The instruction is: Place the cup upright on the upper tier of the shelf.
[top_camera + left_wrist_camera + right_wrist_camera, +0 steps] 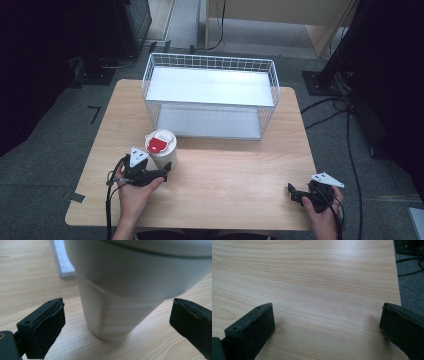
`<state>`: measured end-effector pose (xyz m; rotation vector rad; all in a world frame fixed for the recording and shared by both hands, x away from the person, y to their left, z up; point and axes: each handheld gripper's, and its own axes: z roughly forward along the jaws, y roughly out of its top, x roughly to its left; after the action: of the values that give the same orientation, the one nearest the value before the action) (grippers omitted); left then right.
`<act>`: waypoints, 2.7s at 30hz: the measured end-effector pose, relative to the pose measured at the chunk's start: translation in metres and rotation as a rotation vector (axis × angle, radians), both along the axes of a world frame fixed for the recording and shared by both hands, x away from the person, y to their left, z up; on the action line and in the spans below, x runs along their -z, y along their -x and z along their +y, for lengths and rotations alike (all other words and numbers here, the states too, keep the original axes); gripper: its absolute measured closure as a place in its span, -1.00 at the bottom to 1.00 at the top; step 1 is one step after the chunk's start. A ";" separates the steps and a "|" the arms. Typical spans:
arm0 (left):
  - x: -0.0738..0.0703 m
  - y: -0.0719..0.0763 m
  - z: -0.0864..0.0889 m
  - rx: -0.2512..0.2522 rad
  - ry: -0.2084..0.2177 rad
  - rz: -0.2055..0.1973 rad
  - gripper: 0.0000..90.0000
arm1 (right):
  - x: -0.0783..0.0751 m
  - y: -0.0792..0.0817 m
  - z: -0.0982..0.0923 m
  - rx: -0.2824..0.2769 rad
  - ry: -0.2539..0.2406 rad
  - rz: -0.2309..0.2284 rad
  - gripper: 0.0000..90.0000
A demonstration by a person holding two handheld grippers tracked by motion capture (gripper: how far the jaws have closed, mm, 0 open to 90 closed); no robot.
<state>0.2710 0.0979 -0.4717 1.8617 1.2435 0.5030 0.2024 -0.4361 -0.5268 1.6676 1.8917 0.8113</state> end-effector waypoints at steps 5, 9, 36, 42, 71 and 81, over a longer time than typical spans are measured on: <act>-0.003 -0.004 -0.007 -0.011 0.002 -0.004 -0.93 | 0.000 0.000 0.000 0.000 0.000 0.000 -1.00; -0.006 -0.006 -0.012 -0.015 0.001 -0.008 -0.92 | 0.000 0.000 0.000 0.000 0.000 0.000 -1.00; -0.009 -0.013 -0.021 -0.044 0.001 -0.072 -0.87 | 0.000 0.000 0.000 0.000 -0.001 0.000 -1.00; -0.006 -0.016 -0.024 -0.052 -0.006 -0.065 -0.89 | 0.000 0.000 0.000 0.000 -0.001 0.000 -1.00; -0.001 -0.017 -0.027 -0.094 0.013 -0.169 -0.80 | 0.000 0.000 0.000 0.000 -0.001 0.000 -1.00; -0.002 -0.016 -0.029 -0.076 0.014 -0.168 -0.74 | 0.000 0.000 0.000 -0.004 -0.002 0.000 -1.00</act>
<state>0.2868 0.0692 -0.4701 1.7272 1.2052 0.6756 0.2022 -0.4365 -0.5268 1.6652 1.8951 0.8150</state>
